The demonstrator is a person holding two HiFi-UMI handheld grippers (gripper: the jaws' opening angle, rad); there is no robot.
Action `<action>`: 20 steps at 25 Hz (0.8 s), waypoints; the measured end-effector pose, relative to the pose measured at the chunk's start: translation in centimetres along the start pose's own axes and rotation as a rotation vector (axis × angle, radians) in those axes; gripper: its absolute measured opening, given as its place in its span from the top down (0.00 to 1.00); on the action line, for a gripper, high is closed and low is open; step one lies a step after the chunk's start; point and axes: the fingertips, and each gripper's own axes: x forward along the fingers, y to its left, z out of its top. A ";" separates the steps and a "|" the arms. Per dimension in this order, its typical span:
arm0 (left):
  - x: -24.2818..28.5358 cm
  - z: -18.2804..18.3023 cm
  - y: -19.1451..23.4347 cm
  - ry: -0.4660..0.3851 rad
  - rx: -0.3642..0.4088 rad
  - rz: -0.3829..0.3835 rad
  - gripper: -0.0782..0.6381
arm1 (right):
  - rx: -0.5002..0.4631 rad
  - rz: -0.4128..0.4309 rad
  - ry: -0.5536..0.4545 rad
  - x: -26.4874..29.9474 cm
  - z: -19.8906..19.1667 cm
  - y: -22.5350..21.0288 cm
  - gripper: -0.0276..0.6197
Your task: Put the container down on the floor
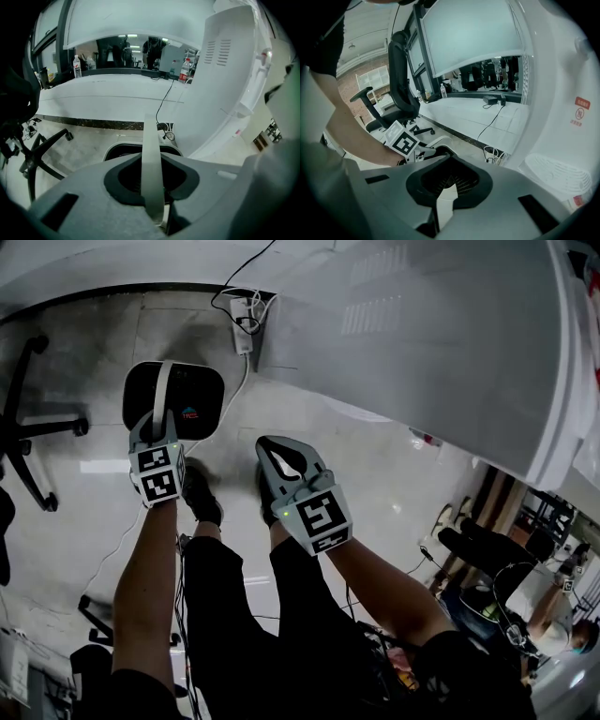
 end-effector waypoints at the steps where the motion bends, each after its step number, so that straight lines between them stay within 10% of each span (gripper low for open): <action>1: 0.0 0.0 0.1 -0.001 0.004 0.004 0.78 | 0.001 0.004 -0.002 0.0 0.1 0.1 0.95; 20: -1.4 -1.4 0.5 0.050 0.007 0.033 0.60 | -0.009 0.054 0.004 -0.9 -0.2 1.5 0.95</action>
